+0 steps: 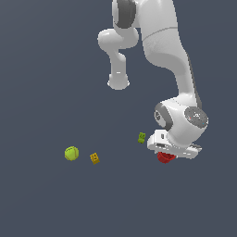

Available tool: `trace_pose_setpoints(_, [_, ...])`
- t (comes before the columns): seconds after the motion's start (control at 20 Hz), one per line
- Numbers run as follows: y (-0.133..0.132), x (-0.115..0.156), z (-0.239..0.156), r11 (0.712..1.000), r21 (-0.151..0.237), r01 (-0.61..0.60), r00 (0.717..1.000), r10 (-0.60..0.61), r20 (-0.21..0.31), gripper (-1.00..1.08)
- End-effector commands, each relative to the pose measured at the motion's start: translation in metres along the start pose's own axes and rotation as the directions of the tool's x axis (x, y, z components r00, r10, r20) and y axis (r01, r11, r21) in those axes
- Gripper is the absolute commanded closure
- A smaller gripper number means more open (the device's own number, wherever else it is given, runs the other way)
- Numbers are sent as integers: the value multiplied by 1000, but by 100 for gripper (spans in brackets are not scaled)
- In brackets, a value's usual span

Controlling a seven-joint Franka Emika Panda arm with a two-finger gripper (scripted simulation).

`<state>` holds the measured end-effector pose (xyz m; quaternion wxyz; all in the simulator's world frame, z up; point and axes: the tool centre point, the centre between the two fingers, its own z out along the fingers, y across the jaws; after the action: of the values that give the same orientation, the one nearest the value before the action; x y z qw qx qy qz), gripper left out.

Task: Pick up a designated object from a clutter of objects.

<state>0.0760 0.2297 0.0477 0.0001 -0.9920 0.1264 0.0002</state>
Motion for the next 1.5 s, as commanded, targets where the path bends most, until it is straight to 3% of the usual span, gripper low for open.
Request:
trace_pose_setpoints(0.0, [0, 0, 0, 1000, 0, -1, 1000, 1, 0, 108])
trace_pose_setpoints(0.35, [7, 0, -6, 1000, 0, 0, 1000, 0, 0, 108])
trace_pose_setpoints(0.7, [33, -2, -30, 1000, 0, 0, 1000, 0, 0, 108])
trace_pose_setpoints(1.0, [73, -4, -66, 1000, 0, 0, 1000, 0, 0, 108])
trace_pose_setpoints(1.45, [153, -8, -140, 1000, 1, 0, 1000, 0, 0, 108])
